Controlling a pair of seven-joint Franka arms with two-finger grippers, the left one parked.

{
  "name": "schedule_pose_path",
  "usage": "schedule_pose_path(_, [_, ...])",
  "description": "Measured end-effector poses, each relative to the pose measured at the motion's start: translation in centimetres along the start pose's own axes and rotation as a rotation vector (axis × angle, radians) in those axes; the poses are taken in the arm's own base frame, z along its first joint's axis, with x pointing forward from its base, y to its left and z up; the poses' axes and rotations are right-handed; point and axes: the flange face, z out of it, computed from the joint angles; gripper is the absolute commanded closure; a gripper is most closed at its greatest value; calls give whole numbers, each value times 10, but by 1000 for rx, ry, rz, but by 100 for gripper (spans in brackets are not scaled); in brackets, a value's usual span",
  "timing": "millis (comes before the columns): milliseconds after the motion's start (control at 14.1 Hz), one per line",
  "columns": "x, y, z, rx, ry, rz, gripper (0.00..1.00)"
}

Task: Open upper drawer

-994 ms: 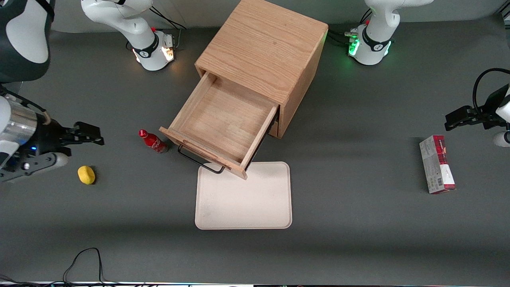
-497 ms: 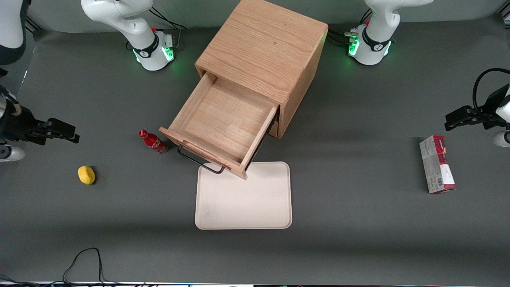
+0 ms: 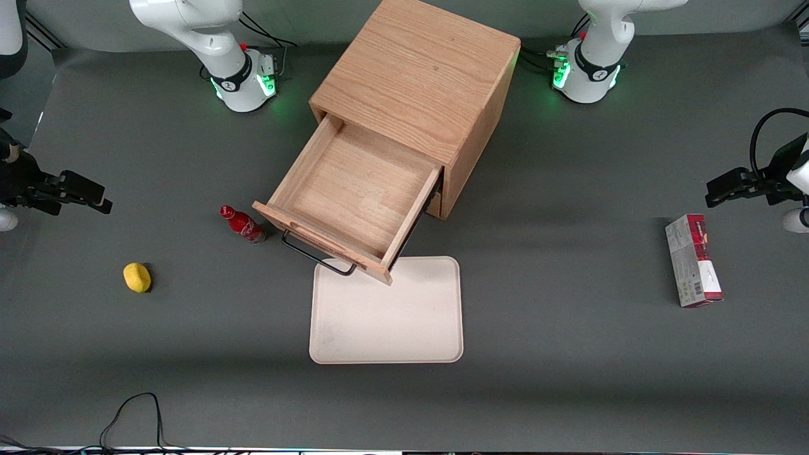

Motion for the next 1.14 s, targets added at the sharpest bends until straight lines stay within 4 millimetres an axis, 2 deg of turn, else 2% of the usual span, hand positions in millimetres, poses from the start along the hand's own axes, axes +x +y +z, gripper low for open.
schedule_pose_path(1135, [-6,-4,6,-12,-59,39,0])
